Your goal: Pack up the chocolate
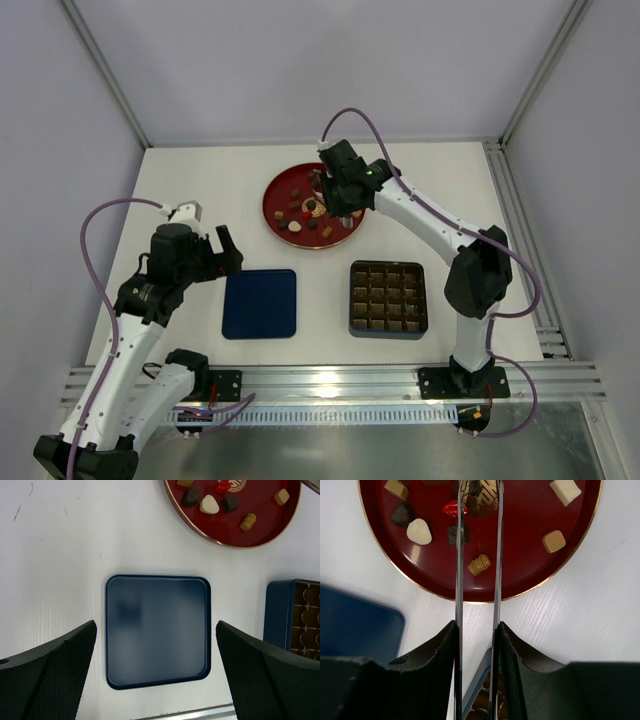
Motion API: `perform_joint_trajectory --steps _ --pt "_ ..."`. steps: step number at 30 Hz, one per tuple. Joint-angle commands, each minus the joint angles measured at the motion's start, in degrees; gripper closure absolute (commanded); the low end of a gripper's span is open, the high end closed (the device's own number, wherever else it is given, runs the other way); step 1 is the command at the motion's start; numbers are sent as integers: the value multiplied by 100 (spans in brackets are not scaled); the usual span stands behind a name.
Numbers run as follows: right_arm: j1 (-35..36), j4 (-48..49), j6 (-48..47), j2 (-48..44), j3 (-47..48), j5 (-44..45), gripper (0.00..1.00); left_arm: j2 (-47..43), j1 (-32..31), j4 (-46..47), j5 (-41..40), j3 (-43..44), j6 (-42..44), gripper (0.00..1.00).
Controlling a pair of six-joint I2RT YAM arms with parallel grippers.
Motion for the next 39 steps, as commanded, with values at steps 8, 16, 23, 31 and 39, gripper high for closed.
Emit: perform_joint_trajectory --steps 8,16,23,31,39 --pt "87 -140 71 480 613 -60 57 -26 -15 189 64 -1 89 0" --pt "149 -149 71 638 701 -78 57 -26 -15 189 64 -1 98 0" --pt "175 -140 62 656 692 -77 58 -26 -15 189 55 -10 98 0" --pt "184 -201 62 805 780 -78 57 -35 -15 189 55 -10 98 0" --pt "193 -228 45 972 859 -16 58 -35 -24 189 55 -10 98 0"
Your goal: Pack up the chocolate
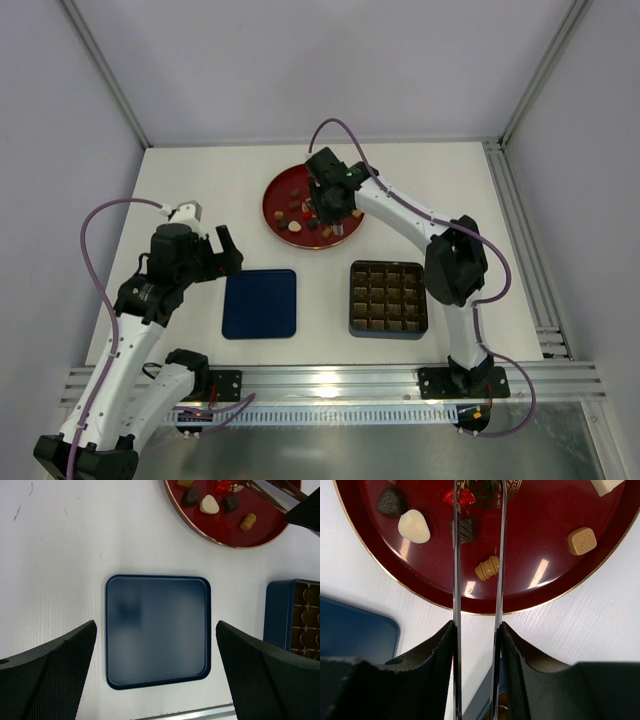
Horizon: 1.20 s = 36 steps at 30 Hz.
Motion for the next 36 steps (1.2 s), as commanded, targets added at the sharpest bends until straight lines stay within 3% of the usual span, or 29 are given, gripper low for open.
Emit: perform_joint_trajectory --steps 1,6,36 --pt "36 17 -3 15 258 41 58 -42 -24 189 55 -10 98 0" --pt "35 -18 -12 50 293 59 63 -42 -24 189 55 -19 98 0" --pt "0 -115 -100 -486 47 419 63 -33 -16 189 46 -10 98 0"
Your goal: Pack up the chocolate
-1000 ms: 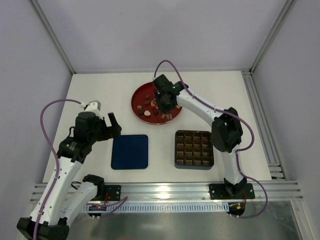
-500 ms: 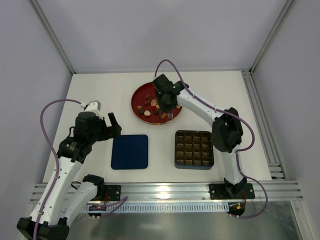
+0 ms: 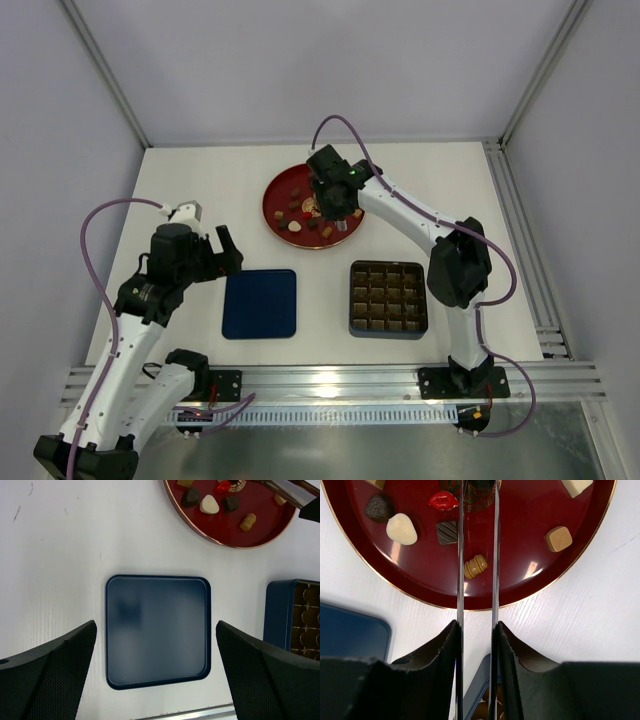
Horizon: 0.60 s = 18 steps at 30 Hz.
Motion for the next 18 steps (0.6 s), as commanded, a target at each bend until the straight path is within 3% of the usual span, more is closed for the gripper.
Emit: perform_joint_trajectory --steps 1,18 --pt "3 27 -83 -353 10 74 63 -42 -15 189 55 -10 98 0" --pt "3 -8 -91 -432 19 126 62 -42 -15 189 55 -10 98 0"
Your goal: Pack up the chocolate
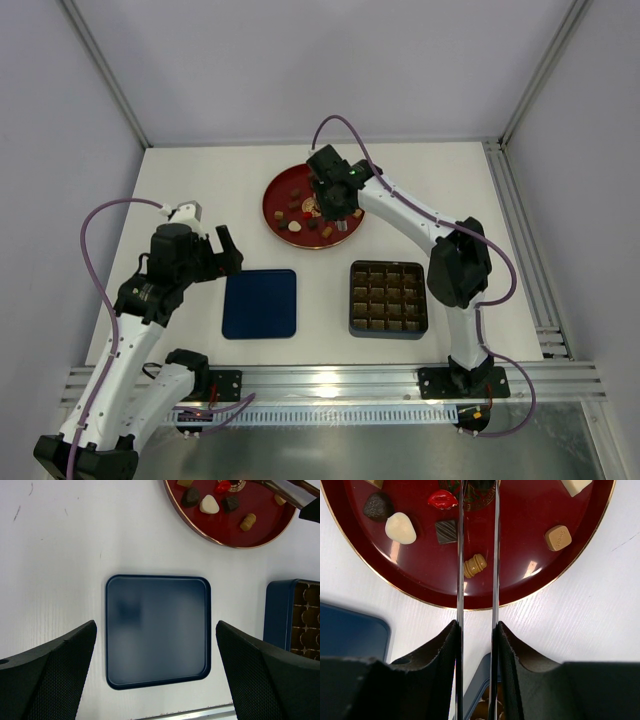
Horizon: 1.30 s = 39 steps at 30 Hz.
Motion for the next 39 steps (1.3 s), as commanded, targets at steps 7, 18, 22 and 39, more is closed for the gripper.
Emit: perform_joint_trajectory --steps 7,18,22,39 --pt "3 -1 -91 -456 18 126 63 -42 -24 198 55 -10 98 0" --pt "2 -10 -100 -465 -8 135 62 -42 -16 189 46 -1 98 0" --pt "-15 7 -109 -421 -8 144 62 -42 -15 181 46 -10 98 0" --pt "-59 42 -100 -412 -52 56 62 -33 -15 189 47 -19 98 0"
